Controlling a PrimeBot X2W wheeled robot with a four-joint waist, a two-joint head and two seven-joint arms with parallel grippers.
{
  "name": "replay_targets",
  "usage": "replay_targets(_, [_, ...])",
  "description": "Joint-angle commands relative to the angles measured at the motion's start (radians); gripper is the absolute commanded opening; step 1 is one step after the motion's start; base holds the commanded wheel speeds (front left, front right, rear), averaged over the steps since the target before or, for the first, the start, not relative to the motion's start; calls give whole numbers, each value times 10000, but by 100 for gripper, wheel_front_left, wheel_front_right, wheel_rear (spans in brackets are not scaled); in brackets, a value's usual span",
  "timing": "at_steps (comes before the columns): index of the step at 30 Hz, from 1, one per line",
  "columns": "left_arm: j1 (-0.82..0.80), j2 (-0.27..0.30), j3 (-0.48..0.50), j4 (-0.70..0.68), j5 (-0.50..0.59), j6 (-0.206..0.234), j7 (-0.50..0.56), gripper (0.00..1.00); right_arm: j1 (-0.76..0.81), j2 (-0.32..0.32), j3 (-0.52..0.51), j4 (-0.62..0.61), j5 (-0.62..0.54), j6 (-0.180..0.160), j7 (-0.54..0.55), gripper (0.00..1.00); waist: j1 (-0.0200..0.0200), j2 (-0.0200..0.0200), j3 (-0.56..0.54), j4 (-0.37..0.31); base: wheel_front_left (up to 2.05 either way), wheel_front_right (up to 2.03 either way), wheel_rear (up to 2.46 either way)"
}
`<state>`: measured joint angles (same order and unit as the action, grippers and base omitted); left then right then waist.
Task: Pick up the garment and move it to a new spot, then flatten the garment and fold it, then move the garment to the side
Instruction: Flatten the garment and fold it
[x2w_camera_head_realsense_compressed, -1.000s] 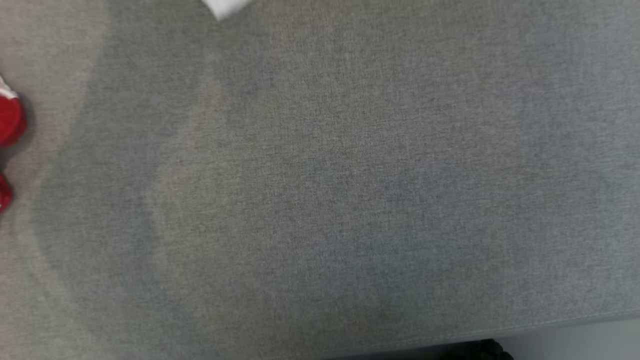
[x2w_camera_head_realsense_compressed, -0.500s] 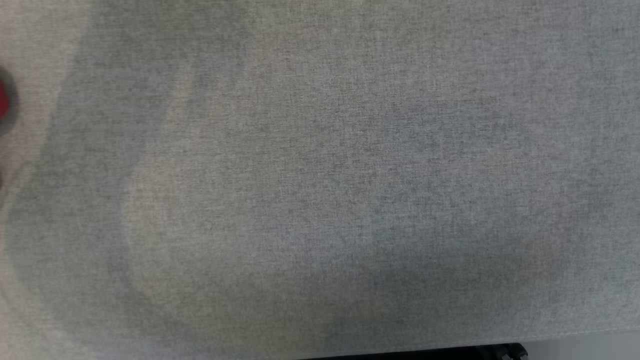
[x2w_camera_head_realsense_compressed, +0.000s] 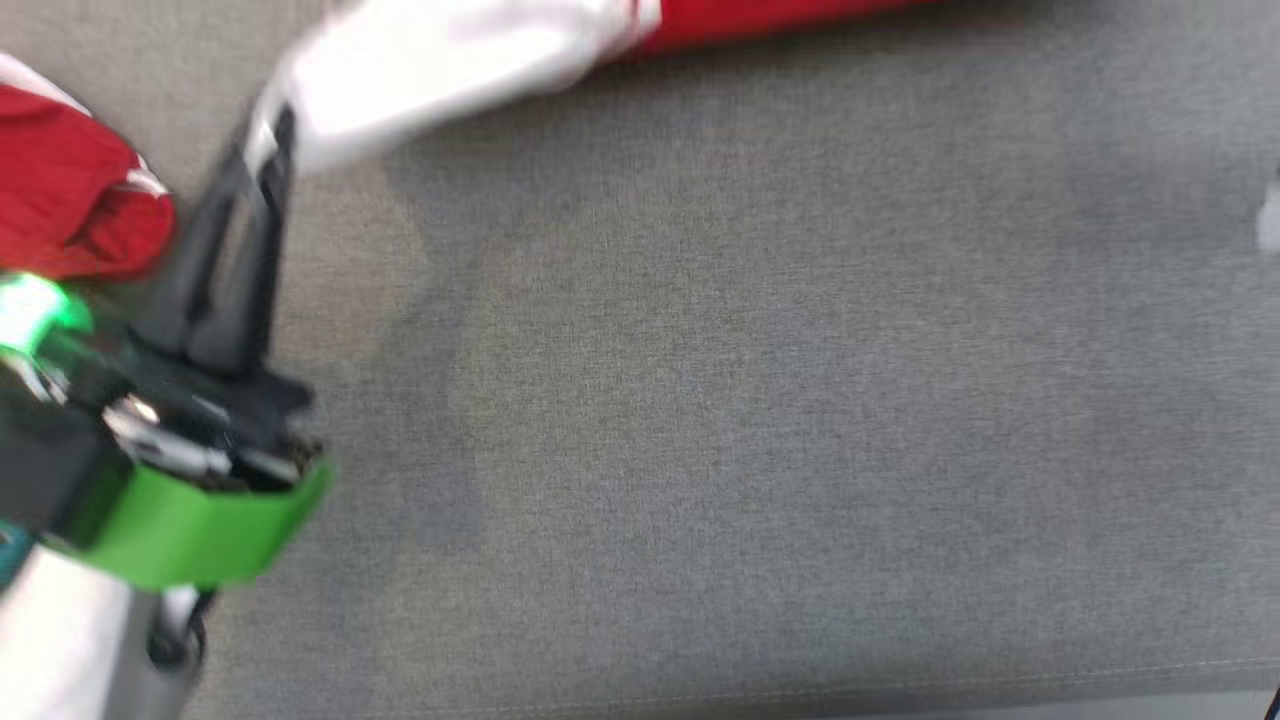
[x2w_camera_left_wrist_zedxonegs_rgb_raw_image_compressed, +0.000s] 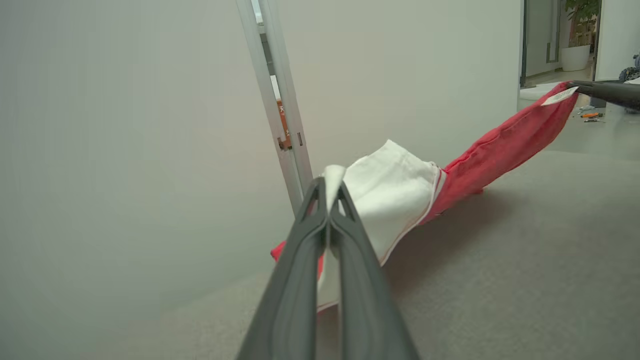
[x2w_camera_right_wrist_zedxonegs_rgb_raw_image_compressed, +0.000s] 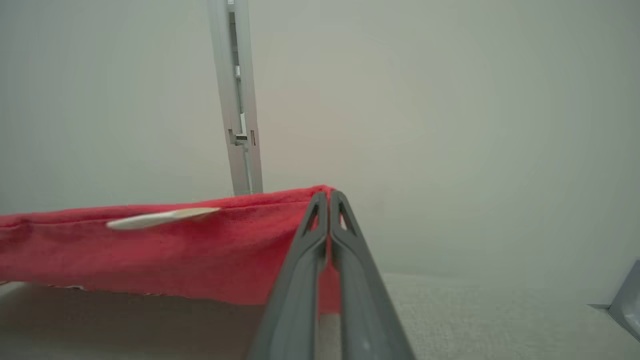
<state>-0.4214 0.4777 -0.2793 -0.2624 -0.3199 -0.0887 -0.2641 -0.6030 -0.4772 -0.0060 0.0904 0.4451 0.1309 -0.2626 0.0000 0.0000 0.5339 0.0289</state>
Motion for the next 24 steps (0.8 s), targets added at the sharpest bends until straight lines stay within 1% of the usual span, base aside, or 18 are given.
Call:
replay_targets(1, [700,-140,-17,-140,-191,-86,0,0,597,93,-168,-53,169,-3,-29,0,0,0,-1269,-146,0,0,0])
replay_targets(4, [1964,-281,-36,-143,-321,-166,-1,0,1682,238,-415,-110,310,-3,-29,0,0,0,-1714,-170,0,0,0])
replay_targets(8, [3390,-454,-257,-87,-398,-259,-1,0,3063,279,-599,-16,364,-3,-29,0,0,0,-2216,-178,0,0,0])
replay_targets(13, [4733,-381,-855,96,-566,-333,-1,0,4548,340,-784,-3,481,-3,-29,0,0,0,-2623,-167,0,0,0])
replay_targets(19, [5487,-289,-1296,206,-911,-353,179,0,5731,394,-984,-177,469,-3,-29,0,0,0,-2859,-163,0,0,0])
replay_targets(21, [5538,-285,-1295,182,-977,-338,256,0,6076,357,-961,-204,422,-3,-30,0,0,0,-2908,-130,0,0,0])
replay_targets(24, [5304,-374,-1263,362,-1034,-260,333,0,6195,416,-797,-63,305,-3,-30,0,0,0,-2940,-158,0,0,0])
